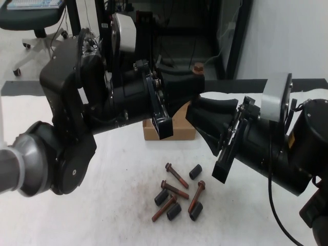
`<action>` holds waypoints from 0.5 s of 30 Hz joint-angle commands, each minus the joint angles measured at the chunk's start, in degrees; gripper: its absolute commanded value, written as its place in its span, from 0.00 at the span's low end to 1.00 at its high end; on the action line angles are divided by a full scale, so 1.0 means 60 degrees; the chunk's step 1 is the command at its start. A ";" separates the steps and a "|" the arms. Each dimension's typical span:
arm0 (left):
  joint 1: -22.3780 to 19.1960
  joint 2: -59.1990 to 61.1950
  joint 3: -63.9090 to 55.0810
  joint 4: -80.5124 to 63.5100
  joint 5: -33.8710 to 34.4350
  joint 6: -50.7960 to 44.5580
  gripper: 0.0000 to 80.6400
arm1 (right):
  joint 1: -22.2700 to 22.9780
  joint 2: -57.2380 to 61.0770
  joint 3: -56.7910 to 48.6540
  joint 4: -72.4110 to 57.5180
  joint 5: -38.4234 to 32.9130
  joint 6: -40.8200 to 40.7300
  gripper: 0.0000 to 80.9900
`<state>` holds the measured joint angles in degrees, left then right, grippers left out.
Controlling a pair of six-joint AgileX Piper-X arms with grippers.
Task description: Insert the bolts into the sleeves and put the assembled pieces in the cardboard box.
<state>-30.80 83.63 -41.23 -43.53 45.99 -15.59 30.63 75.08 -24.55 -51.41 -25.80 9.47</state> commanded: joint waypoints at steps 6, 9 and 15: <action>-0.0022 -0.0074 -0.0077 0.0074 -0.0089 -0.0091 0.08 | 0.0004 -0.0034 -0.0049 -0.0409 0.0106 0.0015 0.01; -0.0022 -0.0074 -0.0077 0.0074 -0.0089 -0.0384 0.21 | 0.0004 -0.0034 -0.0049 -0.0409 0.0106 0.0015 0.01; -0.0022 -0.0120 -0.0077 0.0074 -0.0089 -0.0513 0.38 | 0.0004 -0.0034 -0.0049 -0.0409 0.0106 0.0015 0.01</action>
<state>-30.80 83.63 -41.23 -42.87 45.99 -18.02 30.63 75.08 -24.55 -52.21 -25.28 9.50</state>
